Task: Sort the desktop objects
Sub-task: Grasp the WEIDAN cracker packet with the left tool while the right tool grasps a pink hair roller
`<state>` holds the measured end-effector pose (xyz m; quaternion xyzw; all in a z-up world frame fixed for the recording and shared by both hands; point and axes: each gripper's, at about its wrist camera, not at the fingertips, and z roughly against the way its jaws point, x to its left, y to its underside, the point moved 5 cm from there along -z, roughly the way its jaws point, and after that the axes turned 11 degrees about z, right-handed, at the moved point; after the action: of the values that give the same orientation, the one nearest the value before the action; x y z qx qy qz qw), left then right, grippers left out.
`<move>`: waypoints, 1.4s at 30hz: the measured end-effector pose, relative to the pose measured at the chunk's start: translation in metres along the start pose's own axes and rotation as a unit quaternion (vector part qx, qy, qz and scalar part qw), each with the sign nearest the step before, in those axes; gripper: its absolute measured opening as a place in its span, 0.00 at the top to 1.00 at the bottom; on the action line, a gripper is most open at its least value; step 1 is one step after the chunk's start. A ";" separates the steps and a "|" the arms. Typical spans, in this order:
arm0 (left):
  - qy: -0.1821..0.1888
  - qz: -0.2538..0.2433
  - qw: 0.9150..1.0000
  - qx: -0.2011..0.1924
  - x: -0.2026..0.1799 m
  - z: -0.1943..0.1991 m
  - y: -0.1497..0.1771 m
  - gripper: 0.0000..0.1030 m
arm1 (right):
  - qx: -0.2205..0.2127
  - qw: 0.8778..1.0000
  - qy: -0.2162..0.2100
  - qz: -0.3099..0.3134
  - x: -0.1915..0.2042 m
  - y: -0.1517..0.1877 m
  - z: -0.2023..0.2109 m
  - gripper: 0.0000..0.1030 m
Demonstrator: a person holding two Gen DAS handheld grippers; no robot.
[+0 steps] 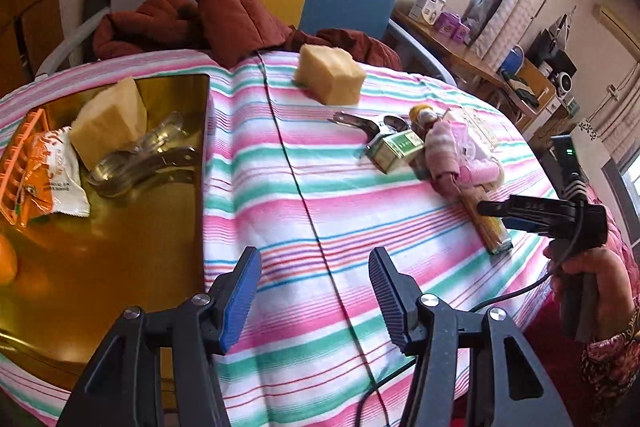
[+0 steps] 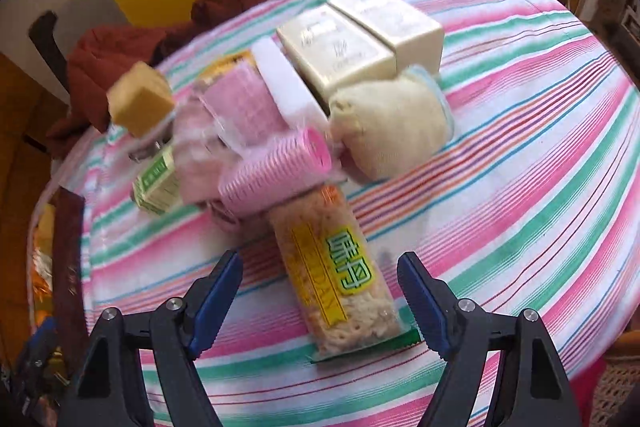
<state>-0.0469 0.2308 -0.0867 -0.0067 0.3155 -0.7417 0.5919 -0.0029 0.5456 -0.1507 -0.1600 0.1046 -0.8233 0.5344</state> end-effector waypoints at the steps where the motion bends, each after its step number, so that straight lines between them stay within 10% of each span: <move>1: 0.000 0.001 1.000 0.001 0.000 -0.001 0.002 0.45 | 0.010 1.000 0.000 0.007 0.002 0.002 -0.005 0.27; 7: 0.002 0.007 1.000 0.007 0.002 -0.004 0.006 0.45 | 0.028 0.995 0.028 0.094 0.027 0.007 -0.014 0.47; 18: -0.001 0.006 1.000 0.011 -0.002 -0.007 0.008 0.45 | 0.015 0.958 -0.209 0.194 0.119 0.025 0.007 0.41; 32: 0.002 -0.013 0.999 0.038 -0.028 -0.028 0.004 0.45 | -0.111 0.990 -0.060 -0.058 -0.009 -0.030 0.032 0.36; 38: 0.004 -0.033 0.998 0.045 -0.050 -0.037 0.000 0.45 | -0.030 0.998 0.000 -0.049 -0.009 -0.032 -0.006 0.17; 42: 0.000 -0.043 0.998 0.046 -0.061 -0.045 -0.006 0.45 | 0.005 0.995 -0.033 -0.091 -0.021 0.001 -0.006 0.16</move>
<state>-0.0515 0.3058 -0.0981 0.0072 0.2802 -0.7805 0.5588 0.0033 0.5646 -0.1596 -0.1934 0.0671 -0.8635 0.4610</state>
